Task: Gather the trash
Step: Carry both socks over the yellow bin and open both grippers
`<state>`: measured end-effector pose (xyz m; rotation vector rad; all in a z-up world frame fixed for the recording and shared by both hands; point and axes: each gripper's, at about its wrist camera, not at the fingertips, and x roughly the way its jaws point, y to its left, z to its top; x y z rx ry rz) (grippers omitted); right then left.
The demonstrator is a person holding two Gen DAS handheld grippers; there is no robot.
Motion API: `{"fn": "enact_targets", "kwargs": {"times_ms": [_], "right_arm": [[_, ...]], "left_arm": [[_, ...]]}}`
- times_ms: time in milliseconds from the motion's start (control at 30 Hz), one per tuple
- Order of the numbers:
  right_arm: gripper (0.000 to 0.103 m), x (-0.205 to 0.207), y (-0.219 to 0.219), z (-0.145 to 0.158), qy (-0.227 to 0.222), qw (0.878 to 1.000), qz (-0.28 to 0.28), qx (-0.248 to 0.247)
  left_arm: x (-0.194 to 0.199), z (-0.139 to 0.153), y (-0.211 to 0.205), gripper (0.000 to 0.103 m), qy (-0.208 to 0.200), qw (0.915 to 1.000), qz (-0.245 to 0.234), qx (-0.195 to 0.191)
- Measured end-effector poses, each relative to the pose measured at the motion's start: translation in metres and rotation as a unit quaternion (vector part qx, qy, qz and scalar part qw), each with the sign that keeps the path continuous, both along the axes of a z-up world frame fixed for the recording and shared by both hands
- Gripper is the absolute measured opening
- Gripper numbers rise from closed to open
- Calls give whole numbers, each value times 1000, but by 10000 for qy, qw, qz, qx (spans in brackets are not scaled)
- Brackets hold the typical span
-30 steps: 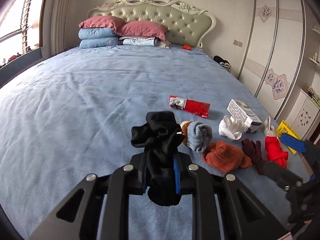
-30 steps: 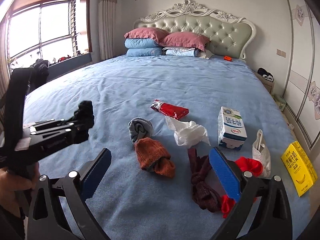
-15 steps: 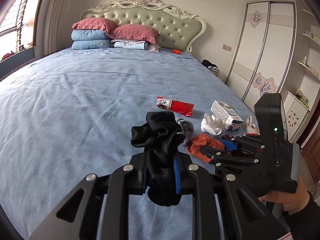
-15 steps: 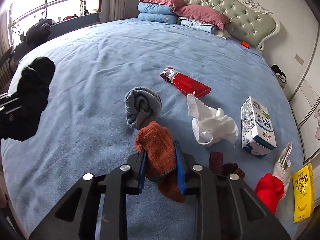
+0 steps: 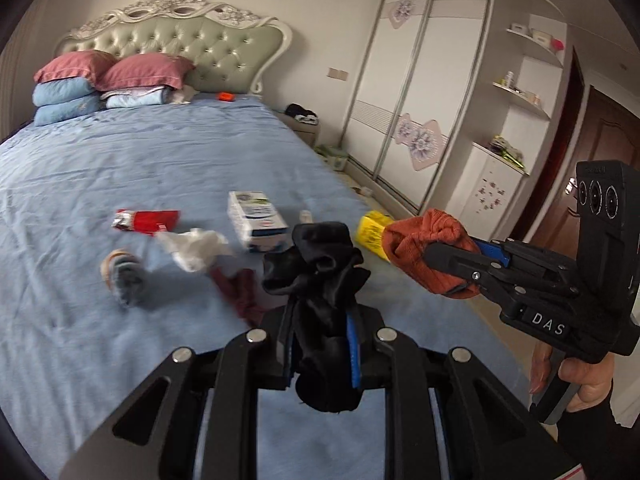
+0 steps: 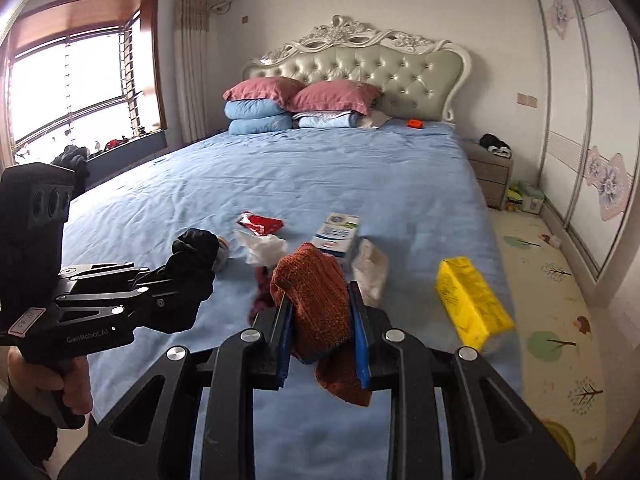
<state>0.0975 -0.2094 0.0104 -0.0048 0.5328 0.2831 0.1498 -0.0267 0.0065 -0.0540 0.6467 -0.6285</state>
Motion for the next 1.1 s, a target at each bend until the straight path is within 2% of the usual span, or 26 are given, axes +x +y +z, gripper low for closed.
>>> {"fn": "enact_targets", "kwargs": {"times_ms": [133,233,333,433,500,567,667,700,733,767,800,833,933,1000,1100], "right_arm": [[25,-41,-77,-3,-99,9970,-759,-115],[26,-66,-138,-13,-26,9902,-1394,-118],[26,-89,-196,-34,174,9799,-1988,-35],[27,-105,-251,-61,507,9635,-2624,133],[27,-112,-285,-83,784,9534,-2886,399],[27,-117,-313,-107,1109,9425,-3097,588],[28,-117,-330,-134,1431,9350,-3197,554],[32,-115,-333,-141,1520,9327,-3233,484],[36,-115,-336,-146,1539,9309,-3288,408],[50,-114,-339,-152,1583,9292,-3323,314],[60,-113,-341,-158,1614,9279,-3355,194],[63,-113,-342,-163,1626,9266,-3389,61],[66,-113,-340,-176,1745,9264,-3335,-112],[66,-116,-343,-181,1798,9273,-3285,13],[66,-118,-345,-182,1783,9272,-3289,186]], "left_arm": [[-5,-7,-89,20,163,9971,-746,79],[-7,-20,-161,20,419,9898,-1350,177],[-7,-42,-235,20,964,9755,-1970,172],[-5,-63,-307,20,1475,9600,-2365,267],[-5,-76,-350,20,1701,9516,-2530,378],[-5,-88,-389,20,1799,9470,-2599,579],[-6,-111,-430,21,2134,9340,-2741,833],[-5,-117,-441,24,2230,9315,-2720,924],[-3,-124,-453,35,2329,9297,-2660,1032],[0,-131,-462,46,2433,9282,-2576,1135],[2,-137,-471,71,2523,9285,-2430,1232],[5,-140,-477,80,2552,9304,-2317,1243],[13,-145,-487,85,2543,9312,-2302,1233],[11,-144,-486,85,2418,9326,-2355,1277],[8,-147,-483,86,2331,9305,-2478,1360]]}}
